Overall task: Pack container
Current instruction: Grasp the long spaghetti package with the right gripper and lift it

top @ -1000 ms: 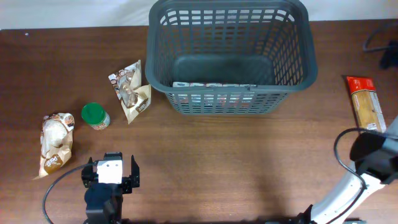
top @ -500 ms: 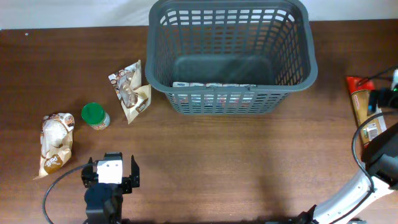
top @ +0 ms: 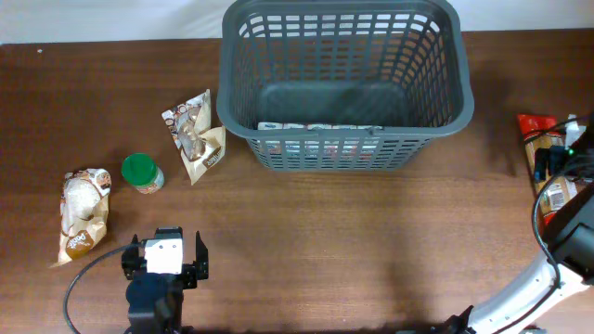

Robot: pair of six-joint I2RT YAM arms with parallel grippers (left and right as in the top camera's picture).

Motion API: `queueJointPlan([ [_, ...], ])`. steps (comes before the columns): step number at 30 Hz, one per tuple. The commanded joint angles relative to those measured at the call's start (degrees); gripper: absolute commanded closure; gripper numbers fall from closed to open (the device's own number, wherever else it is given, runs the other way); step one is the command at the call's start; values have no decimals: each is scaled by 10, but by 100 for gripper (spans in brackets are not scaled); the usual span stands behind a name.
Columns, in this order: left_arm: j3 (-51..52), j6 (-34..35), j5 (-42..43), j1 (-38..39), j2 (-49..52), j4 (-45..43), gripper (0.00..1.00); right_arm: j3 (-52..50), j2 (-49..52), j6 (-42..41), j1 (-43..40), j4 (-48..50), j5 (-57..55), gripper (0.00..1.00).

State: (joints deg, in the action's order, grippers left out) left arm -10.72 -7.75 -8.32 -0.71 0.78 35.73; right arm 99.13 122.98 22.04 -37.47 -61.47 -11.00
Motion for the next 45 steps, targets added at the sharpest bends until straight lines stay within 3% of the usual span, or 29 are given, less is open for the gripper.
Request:
queueJointPlan([
  [1, 2, -9, 6, 2, -4, -1, 1, -6, 2, 20, -12, 21, 21, 1],
  [25, 2, -9, 6, 2, -4, -1, 1, -9, 102, 29, -16, 56, 78, 2],
  [26, 2, -9, 6, 2, -4, -1, 1, -9, 103, 26, -16, 55, 78, 13],
  [28, 2, -9, 6, 2, -4, -1, 1, -9, 105, 25, -16, 53, 78, 75],
  [29, 2, -9, 6, 2, -4, -1, 1, -9, 105, 21, -16, 54, 78, 96],
  [37, 2, -9, 6, 2, -4, -1, 1, -1, 104, -83, -15, 49, 83, 96],
  [45, 2, -9, 6, 2, -4, -1, 1, 70, 81, -89, -15, 5, 219, 96],
])
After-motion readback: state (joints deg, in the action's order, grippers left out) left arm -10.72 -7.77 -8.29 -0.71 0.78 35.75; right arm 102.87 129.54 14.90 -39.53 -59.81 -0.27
